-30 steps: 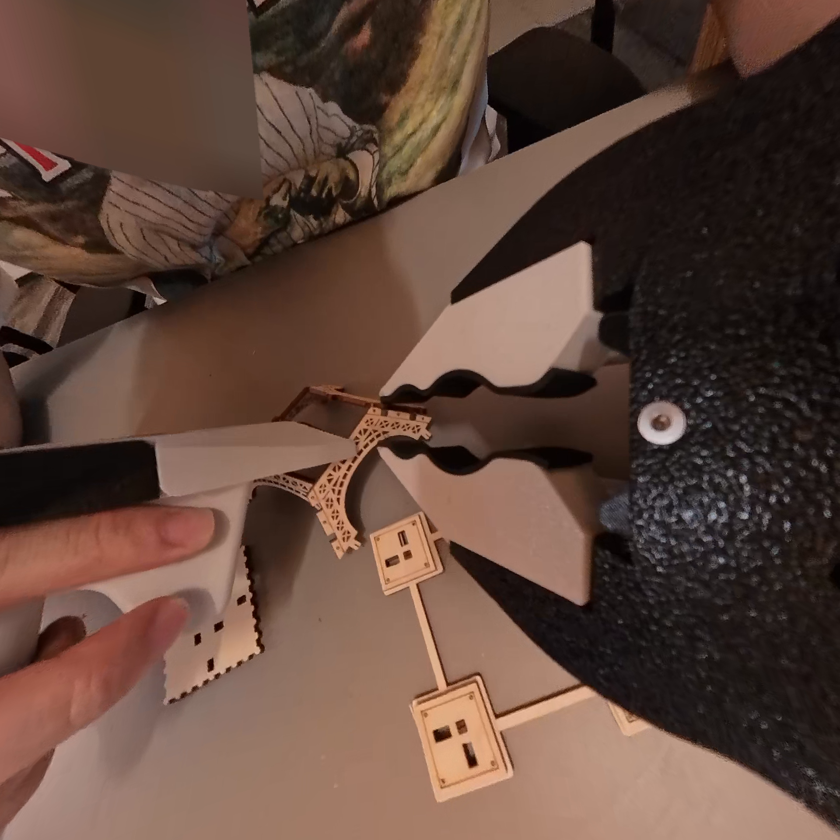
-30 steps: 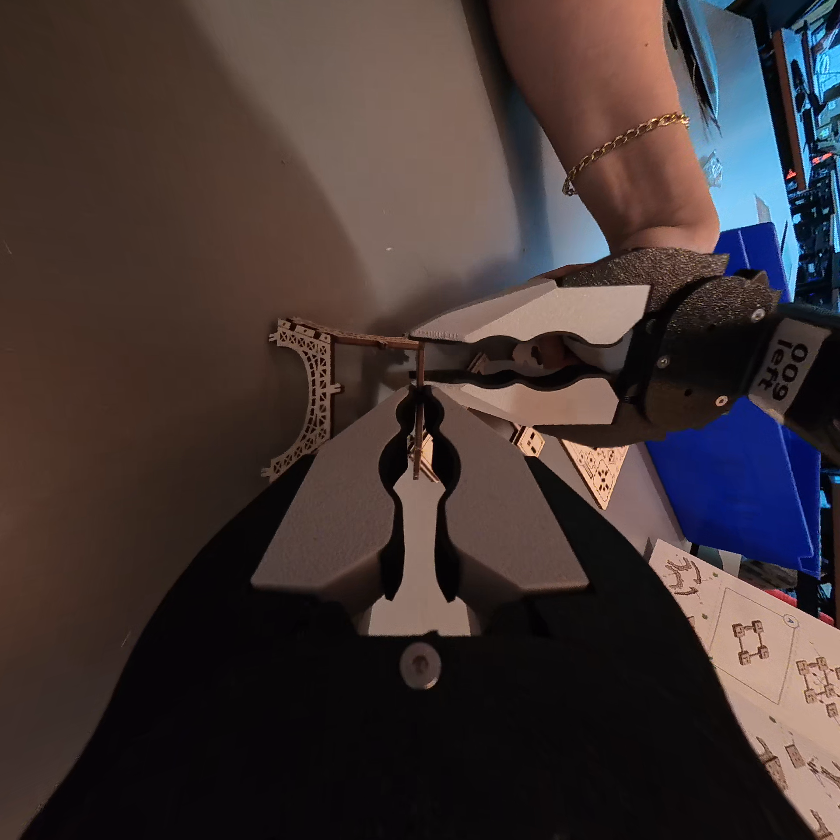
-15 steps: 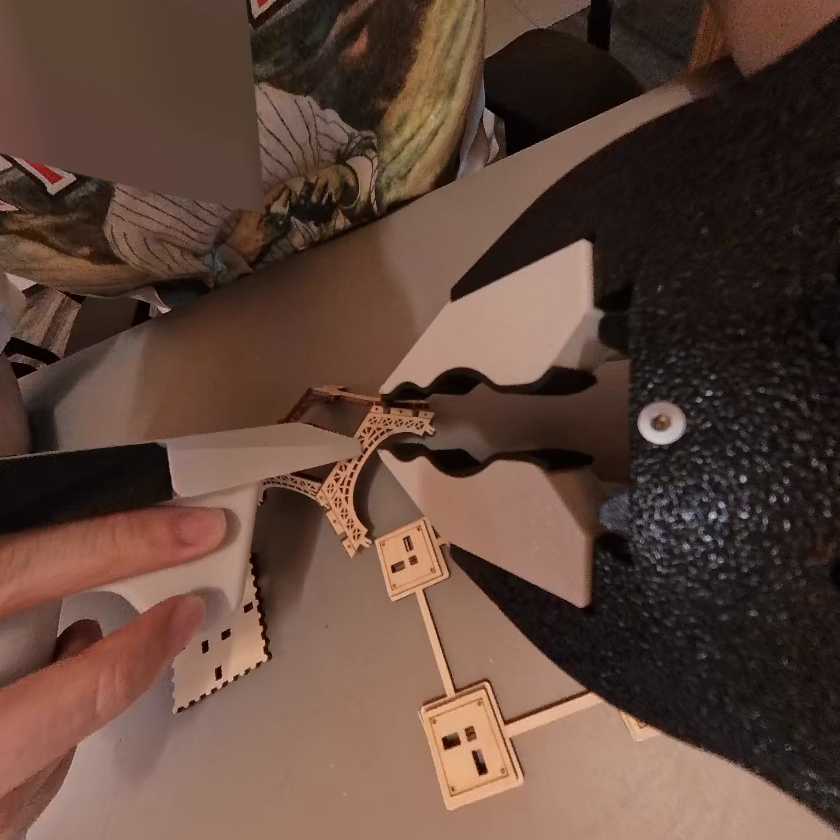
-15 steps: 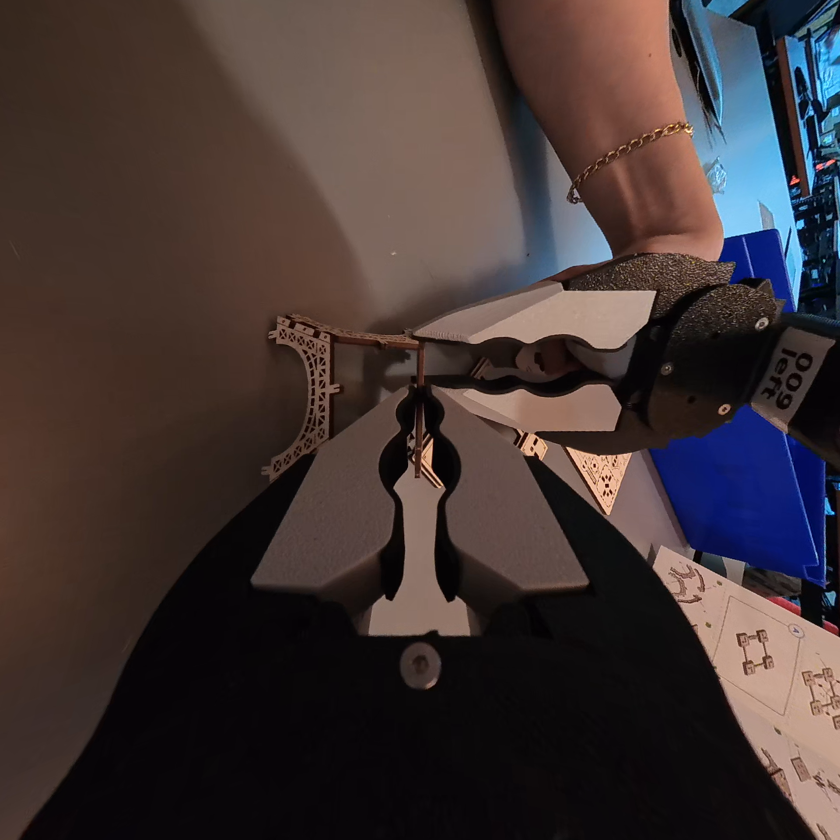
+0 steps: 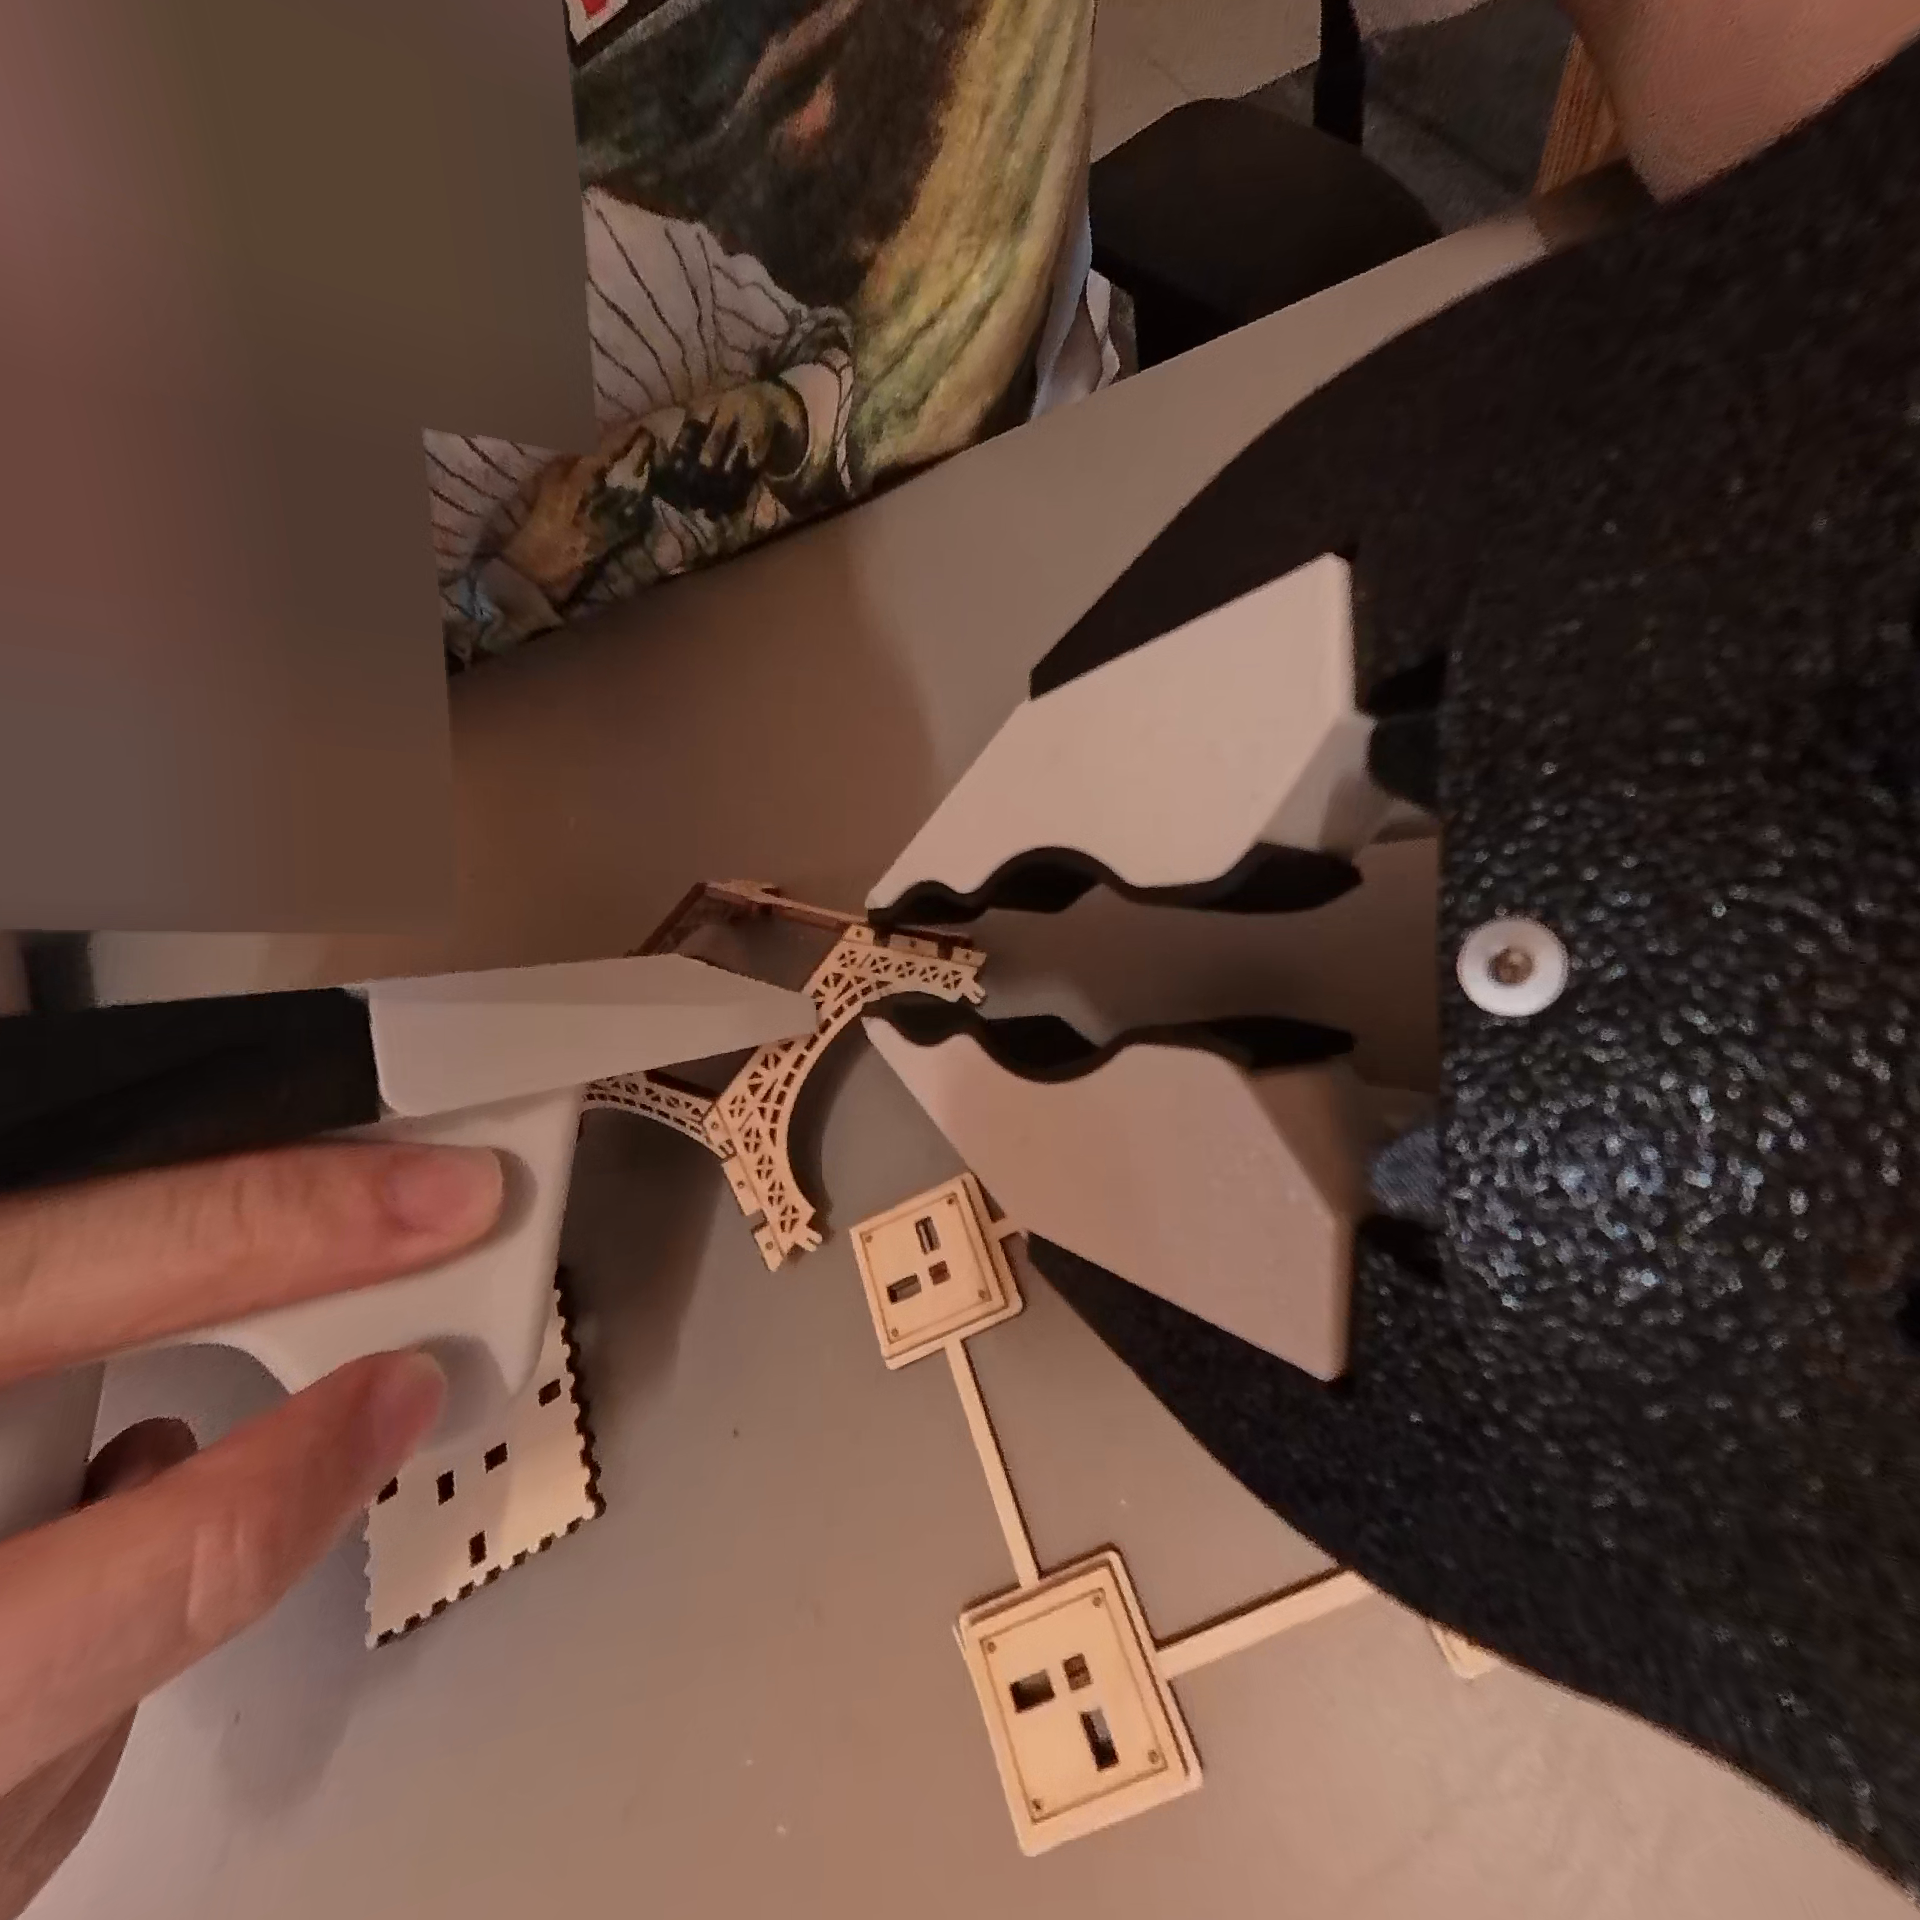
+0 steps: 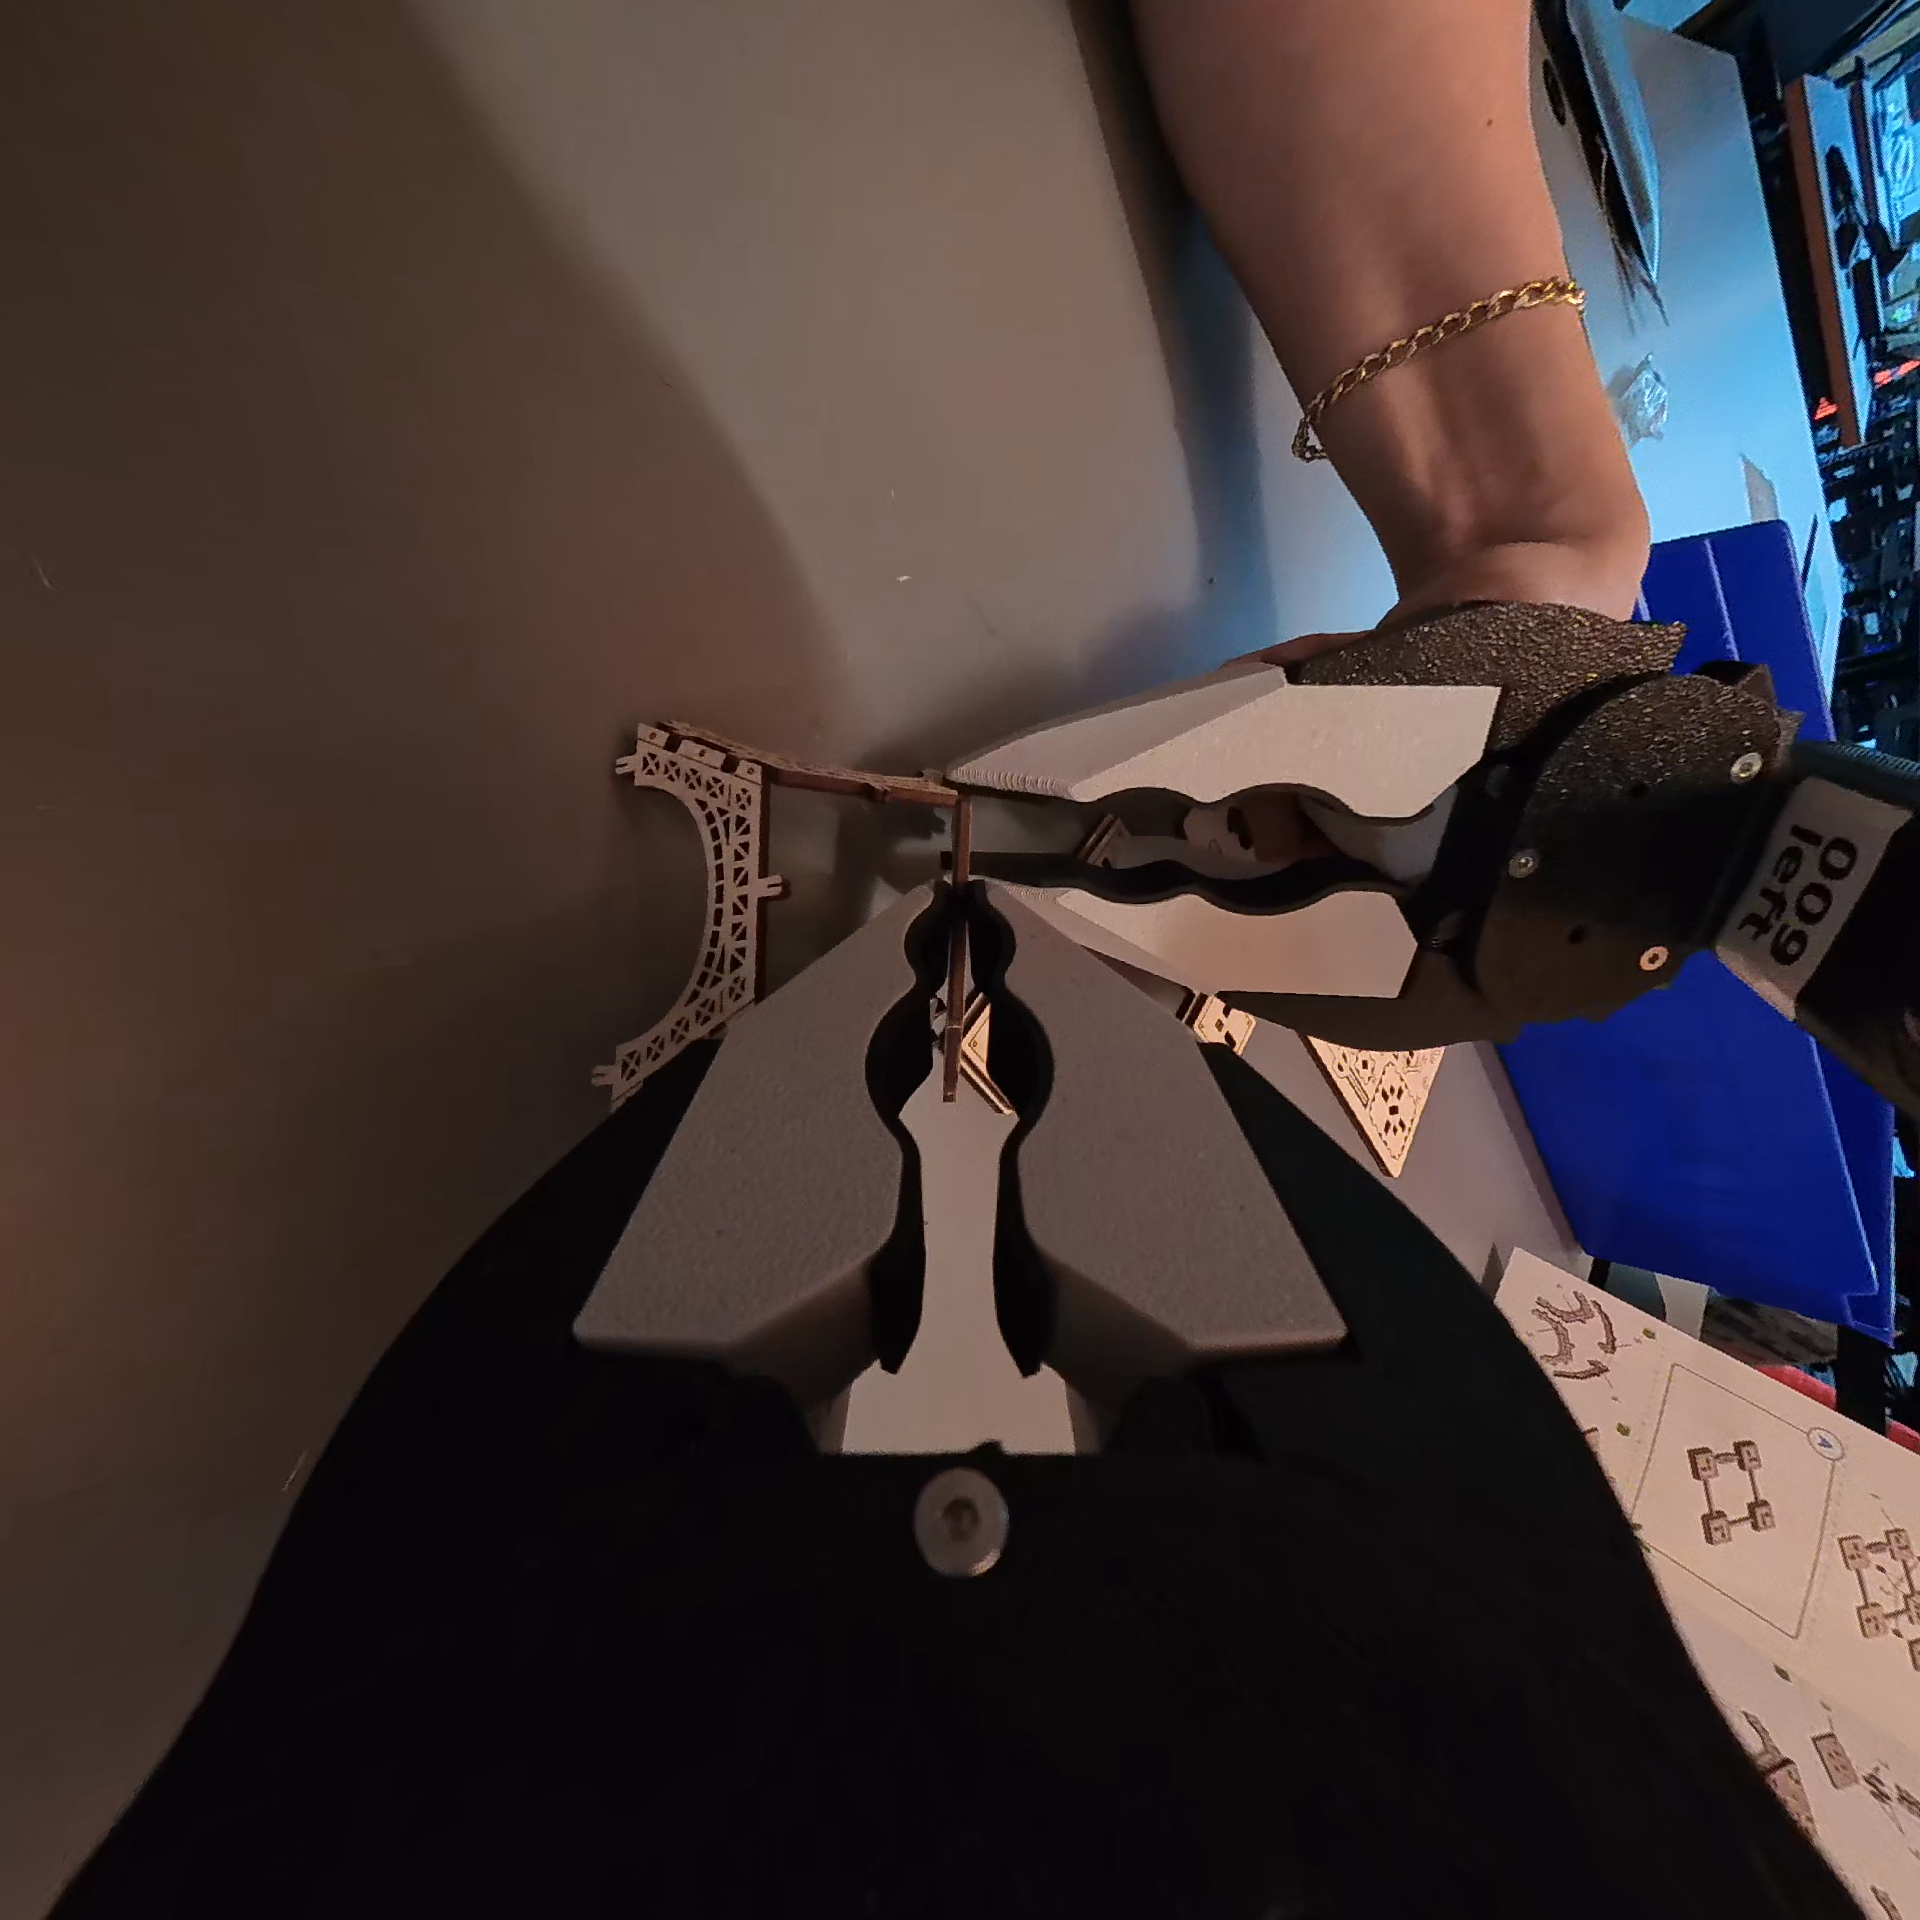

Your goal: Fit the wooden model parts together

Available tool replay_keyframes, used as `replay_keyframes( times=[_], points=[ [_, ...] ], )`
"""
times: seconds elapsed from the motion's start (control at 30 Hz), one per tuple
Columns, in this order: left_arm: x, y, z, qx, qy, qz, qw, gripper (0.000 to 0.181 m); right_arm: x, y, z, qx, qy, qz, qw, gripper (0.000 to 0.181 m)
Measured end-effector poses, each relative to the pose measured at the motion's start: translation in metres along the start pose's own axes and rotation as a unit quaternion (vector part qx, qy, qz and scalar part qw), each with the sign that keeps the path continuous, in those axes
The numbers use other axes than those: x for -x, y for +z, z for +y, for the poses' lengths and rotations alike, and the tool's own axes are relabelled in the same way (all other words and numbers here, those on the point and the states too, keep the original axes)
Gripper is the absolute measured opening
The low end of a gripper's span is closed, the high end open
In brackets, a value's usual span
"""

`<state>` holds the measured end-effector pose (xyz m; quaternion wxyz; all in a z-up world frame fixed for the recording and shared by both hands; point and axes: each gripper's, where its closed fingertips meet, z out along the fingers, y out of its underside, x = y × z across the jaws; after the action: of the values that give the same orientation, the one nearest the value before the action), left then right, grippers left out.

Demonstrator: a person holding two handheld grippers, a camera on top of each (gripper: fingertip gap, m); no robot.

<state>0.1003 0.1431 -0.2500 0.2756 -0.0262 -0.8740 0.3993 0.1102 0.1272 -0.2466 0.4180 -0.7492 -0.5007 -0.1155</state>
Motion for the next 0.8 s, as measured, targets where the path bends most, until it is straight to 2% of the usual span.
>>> replay_keyframes(
  times=[0.23, 0.43, 0.7, 0.8],
  points=[
    [0.0003, -0.0002, -0.0012, -0.005, 0.003, -0.001, 1.0, 0.011, 0.001, -0.001, -0.0002, -0.006, 0.003, 0.0, 1.0, 0.0],
    [-0.0032, -0.0074, -0.0071, -0.034, 0.037, -0.015, 0.999, 0.019, 0.0035, -0.0011, 0.0008, -0.005, -0.001, -0.004, 1.0, 0.0],
    [-0.0012, -0.0007, 0.0003, -0.004, 0.03, -0.019, 0.999, 0.008, 0.0038, -0.0001, 0.0013, -0.013, 0.004, -0.007, 1.0, 0.0],
    [-0.0015, -0.0002, 0.0003, -0.004, 0.02, -0.014, 1.0, 0.011, 0.0049, -0.0007, 0.0005, -0.012, 0.005, -0.008, 1.0, 0.0]
  ],
)
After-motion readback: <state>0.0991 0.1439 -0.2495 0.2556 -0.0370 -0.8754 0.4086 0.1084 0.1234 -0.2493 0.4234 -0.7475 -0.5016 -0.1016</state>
